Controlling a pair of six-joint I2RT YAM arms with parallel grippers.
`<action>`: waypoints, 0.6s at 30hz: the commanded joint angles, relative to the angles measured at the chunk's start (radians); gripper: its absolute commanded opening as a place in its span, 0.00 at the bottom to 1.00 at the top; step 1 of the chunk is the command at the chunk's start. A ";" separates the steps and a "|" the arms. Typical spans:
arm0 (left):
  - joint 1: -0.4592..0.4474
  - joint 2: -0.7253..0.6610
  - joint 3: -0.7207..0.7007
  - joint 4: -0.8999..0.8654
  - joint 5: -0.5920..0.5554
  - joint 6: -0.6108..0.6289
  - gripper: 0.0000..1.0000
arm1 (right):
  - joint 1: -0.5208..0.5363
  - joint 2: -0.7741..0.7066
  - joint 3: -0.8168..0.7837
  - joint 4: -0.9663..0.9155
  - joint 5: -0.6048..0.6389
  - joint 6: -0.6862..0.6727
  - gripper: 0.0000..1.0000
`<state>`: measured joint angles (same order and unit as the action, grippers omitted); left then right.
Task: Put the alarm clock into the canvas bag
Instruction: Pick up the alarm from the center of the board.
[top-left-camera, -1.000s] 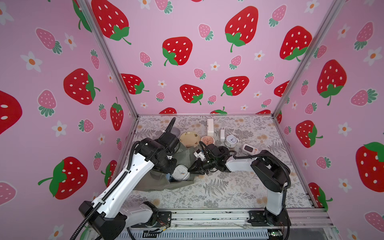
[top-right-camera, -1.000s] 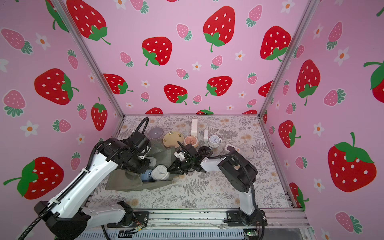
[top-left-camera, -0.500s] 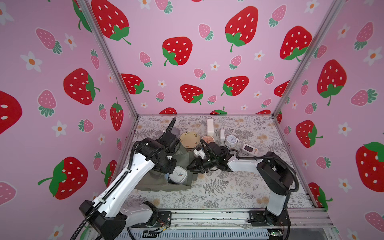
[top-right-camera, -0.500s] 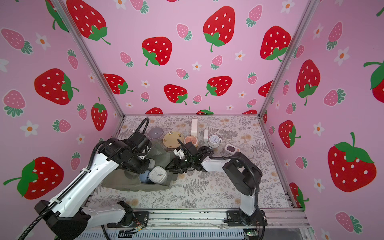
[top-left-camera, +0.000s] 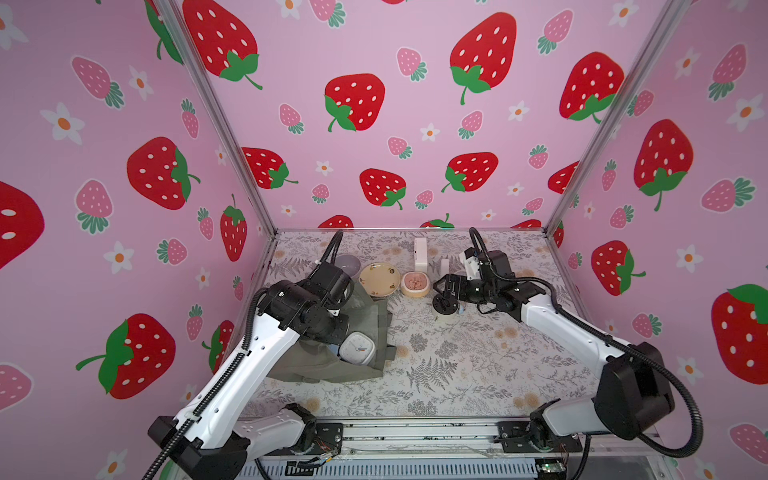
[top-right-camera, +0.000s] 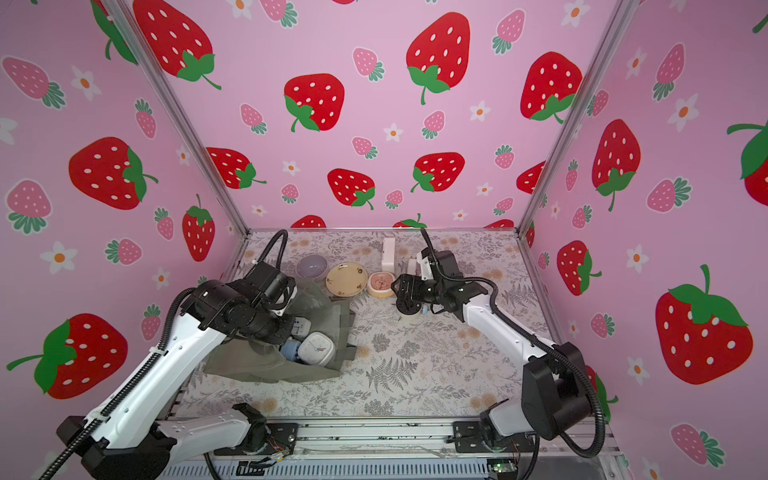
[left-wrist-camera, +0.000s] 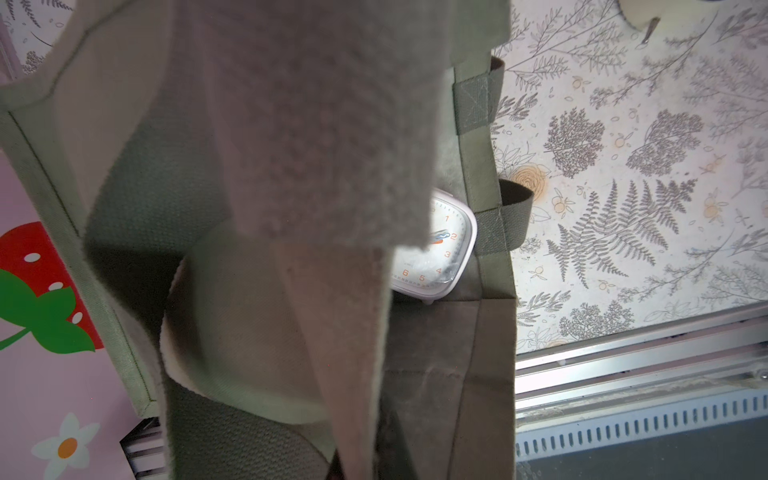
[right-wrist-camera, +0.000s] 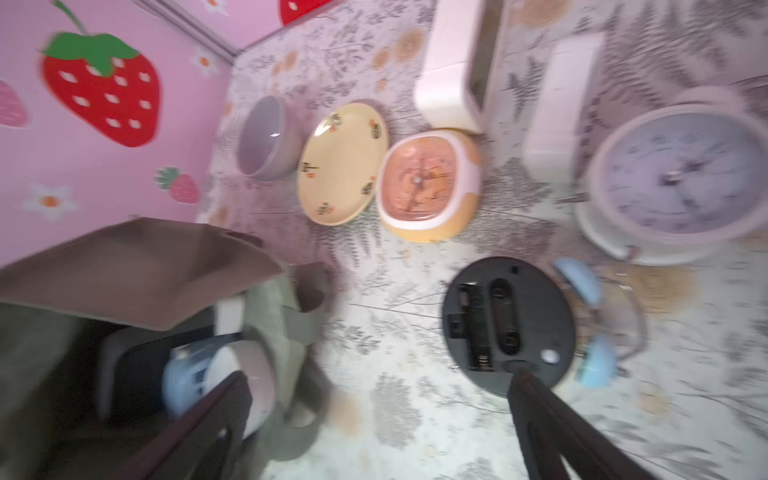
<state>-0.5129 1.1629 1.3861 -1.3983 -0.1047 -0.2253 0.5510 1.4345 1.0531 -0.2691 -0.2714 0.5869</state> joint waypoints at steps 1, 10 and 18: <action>0.022 -0.055 0.016 0.056 0.013 0.040 0.03 | -0.005 0.063 0.056 -0.161 0.197 -0.220 1.00; 0.066 -0.127 -0.034 0.071 0.023 0.039 0.04 | 0.005 0.288 0.209 -0.265 0.268 -0.311 1.00; 0.068 -0.146 -0.050 0.065 0.023 0.034 0.05 | 0.034 0.402 0.307 -0.294 0.235 -0.259 1.00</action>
<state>-0.4465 1.0386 1.3338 -1.3621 -0.0971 -0.2020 0.5716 1.8168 1.3277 -0.5179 -0.0345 0.3199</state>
